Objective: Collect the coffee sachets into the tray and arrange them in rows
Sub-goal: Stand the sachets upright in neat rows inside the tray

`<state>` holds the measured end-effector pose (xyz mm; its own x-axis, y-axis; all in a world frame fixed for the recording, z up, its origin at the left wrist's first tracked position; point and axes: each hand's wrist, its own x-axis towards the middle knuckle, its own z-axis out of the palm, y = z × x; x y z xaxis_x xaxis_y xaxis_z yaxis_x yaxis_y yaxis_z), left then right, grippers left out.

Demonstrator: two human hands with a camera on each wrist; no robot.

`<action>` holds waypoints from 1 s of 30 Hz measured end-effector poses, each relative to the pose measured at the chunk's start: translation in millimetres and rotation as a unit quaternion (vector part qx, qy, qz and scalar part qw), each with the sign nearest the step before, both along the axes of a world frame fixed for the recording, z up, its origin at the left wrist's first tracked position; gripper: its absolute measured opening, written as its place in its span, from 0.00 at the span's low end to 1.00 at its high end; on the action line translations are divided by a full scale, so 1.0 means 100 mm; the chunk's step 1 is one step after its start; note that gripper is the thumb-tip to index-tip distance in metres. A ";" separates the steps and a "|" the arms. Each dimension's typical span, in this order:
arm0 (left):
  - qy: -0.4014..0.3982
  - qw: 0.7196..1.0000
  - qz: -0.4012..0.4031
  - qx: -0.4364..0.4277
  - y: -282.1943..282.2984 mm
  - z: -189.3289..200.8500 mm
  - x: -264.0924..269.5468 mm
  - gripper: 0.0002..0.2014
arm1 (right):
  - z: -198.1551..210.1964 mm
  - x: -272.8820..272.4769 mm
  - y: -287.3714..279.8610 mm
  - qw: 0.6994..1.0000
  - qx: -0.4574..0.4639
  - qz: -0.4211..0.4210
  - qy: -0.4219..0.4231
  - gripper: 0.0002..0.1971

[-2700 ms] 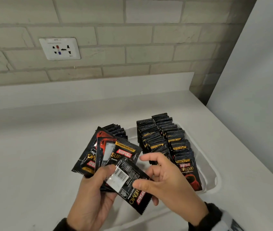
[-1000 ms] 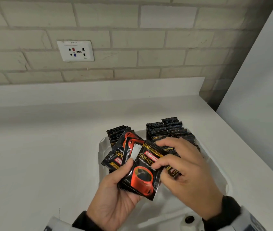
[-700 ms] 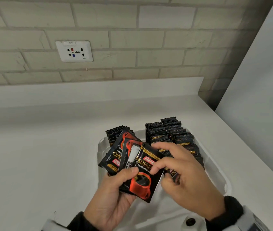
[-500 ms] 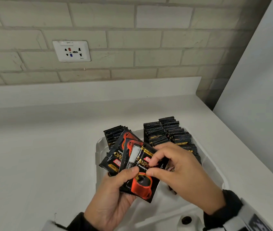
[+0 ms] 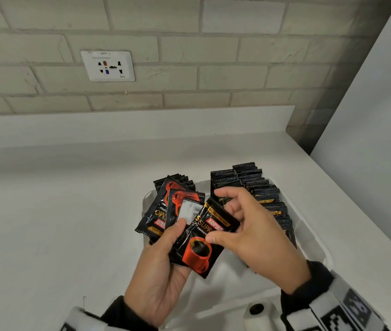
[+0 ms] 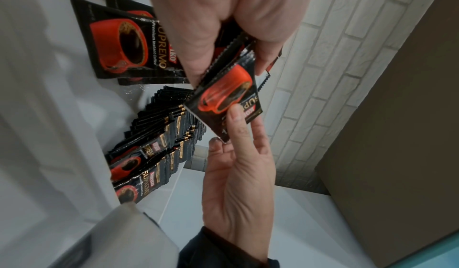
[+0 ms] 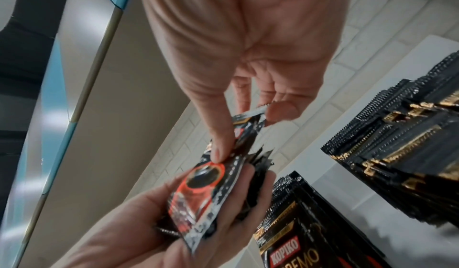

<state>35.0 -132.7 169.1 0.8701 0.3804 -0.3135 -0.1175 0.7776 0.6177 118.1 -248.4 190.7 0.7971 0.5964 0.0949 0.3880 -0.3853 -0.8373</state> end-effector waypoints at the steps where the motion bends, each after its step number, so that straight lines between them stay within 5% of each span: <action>1: 0.001 1.000 0.005 -0.001 0.00 -0.01 0.00 0.24 | -0.01 0.01 0.00 1.000 0.001 0.002 0.016 0.29; 11: 0.004 0.999 0.037 -0.022 0.16 0.00 -0.01 0.16 | 0.05 0.08 -0.07 0.994 0.016 0.039 0.097 0.15; 15: -0.034 0.993 0.117 0.001 0.58 0.11 -0.07 0.31 | 0.27 0.24 -0.07 0.996 -0.051 0.049 0.056 0.14; 18: -0.074 0.983 0.166 0.018 0.83 0.23 -0.15 0.53 | 0.40 0.34 0.07 0.987 -0.132 0.088 0.019 0.15; 24: -0.076 0.982 0.168 0.035 0.89 0.22 -0.21 0.59 | 0.12 0.23 0.54 0.873 -0.397 0.260 -0.114 0.18; 30: -0.056 0.985 0.165 0.020 0.84 0.14 -0.20 0.56 | -0.03 0.20 0.74 0.813 -0.427 0.277 -0.284 0.12</action>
